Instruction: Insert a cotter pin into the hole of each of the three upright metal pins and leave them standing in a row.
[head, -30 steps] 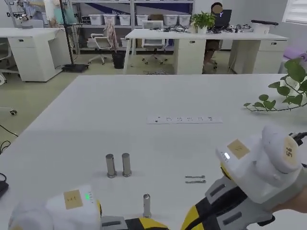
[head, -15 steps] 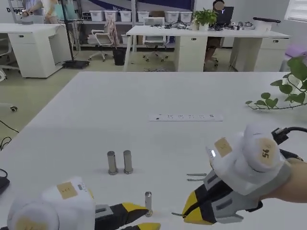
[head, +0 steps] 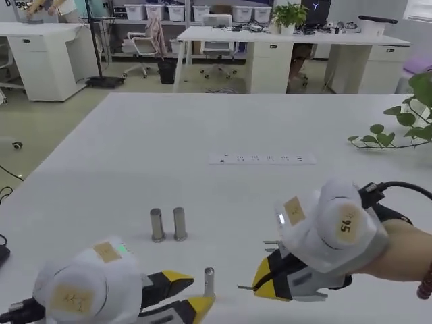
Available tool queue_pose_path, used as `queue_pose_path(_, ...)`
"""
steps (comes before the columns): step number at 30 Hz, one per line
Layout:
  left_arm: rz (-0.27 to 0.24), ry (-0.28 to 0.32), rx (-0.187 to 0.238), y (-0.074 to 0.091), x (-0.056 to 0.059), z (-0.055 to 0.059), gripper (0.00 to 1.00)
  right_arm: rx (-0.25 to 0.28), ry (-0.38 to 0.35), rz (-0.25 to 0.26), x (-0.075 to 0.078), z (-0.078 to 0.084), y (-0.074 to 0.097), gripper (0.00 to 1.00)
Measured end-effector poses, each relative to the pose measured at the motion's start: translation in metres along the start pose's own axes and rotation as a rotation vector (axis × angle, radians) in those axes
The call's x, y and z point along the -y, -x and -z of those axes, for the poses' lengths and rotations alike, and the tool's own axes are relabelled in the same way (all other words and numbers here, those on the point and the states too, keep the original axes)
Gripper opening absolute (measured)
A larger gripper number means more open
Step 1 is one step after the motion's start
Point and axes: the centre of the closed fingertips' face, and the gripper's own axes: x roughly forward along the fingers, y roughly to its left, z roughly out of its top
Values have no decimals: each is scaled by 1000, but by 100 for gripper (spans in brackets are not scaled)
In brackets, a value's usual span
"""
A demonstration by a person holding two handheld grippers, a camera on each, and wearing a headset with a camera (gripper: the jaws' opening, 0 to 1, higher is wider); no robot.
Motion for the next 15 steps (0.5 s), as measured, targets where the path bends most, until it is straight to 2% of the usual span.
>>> queue_pose_path(9, 0, -30, -38, -18, -8, 7, 22, -50, 21, 29, 11, 6, -10, 2)
queue_pose_path(15, 1, -35, -44, -28, -12, 9, 22, -71, 45, 59, 18, 5, -15, 2)
